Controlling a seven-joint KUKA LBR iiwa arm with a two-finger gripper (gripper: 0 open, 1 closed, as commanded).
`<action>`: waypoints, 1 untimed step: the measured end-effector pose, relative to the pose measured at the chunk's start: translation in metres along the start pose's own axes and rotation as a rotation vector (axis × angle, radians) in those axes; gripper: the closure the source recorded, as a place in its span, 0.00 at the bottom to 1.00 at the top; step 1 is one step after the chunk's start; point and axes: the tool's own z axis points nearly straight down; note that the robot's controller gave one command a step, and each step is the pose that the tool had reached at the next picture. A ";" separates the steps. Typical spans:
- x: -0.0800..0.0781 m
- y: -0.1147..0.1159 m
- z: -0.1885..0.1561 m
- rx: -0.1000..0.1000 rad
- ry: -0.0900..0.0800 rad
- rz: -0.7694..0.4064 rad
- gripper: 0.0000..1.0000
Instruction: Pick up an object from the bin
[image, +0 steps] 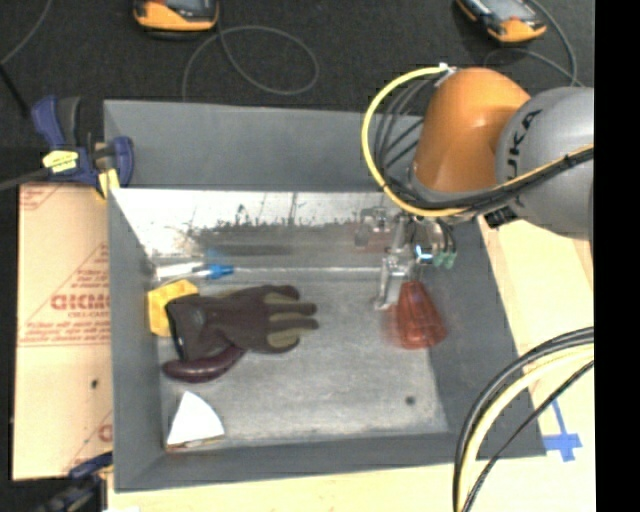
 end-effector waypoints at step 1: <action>-0.001 0.000 -0.005 0.001 -0.008 -0.001 0.00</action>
Offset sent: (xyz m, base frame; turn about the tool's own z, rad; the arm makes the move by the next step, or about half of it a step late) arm -0.0218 0.0574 -0.0534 0.0270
